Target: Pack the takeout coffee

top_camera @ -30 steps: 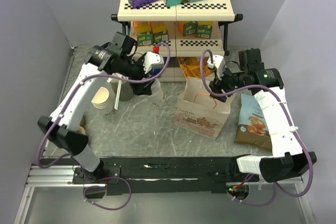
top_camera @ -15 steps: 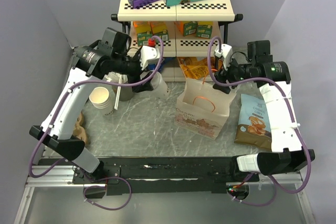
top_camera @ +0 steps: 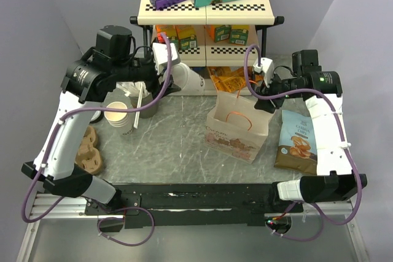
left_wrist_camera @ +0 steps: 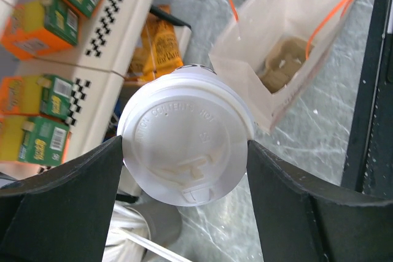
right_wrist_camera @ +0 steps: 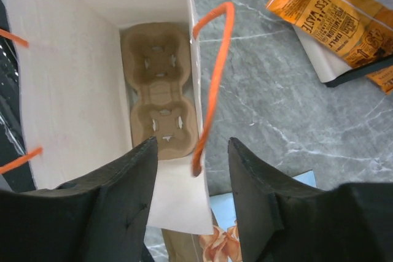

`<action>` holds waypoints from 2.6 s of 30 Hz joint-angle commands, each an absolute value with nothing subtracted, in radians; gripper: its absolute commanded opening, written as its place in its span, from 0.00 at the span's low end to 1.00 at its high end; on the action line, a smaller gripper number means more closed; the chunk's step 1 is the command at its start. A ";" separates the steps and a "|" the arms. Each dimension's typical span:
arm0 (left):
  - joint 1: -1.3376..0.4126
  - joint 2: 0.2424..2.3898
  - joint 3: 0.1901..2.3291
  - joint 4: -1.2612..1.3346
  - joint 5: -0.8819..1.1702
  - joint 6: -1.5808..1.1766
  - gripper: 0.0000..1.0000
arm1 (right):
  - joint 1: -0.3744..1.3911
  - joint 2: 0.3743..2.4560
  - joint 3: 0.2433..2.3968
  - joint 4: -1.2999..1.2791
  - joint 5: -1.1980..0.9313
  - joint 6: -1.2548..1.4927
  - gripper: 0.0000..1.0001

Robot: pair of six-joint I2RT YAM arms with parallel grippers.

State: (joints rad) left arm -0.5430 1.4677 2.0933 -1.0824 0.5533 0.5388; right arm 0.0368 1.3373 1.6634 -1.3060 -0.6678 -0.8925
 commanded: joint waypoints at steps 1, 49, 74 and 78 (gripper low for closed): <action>-0.557 1.457 2.144 -1.016 0.537 0.522 0.01 | 0.026 1.359 1.649 -1.327 -0.689 -0.945 0.52; -0.779 1.310 1.878 -0.680 0.425 0.405 0.01 | 0.235 1.235 1.690 -1.017 -0.514 -0.773 0.00; -0.870 1.370 1.706 -0.634 0.508 0.572 0.01 | 0.259 1.255 1.575 -0.962 -0.520 -0.703 0.00; -0.911 1.388 1.701 -0.615 0.456 0.594 0.01 | 0.259 1.256 1.572 -0.956 -0.515 -0.696 0.00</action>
State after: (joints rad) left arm -0.8764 1.3800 1.6867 -0.6834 0.4744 0.5510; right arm 0.2527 1.2507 1.5757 -1.0058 -0.5163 -0.7212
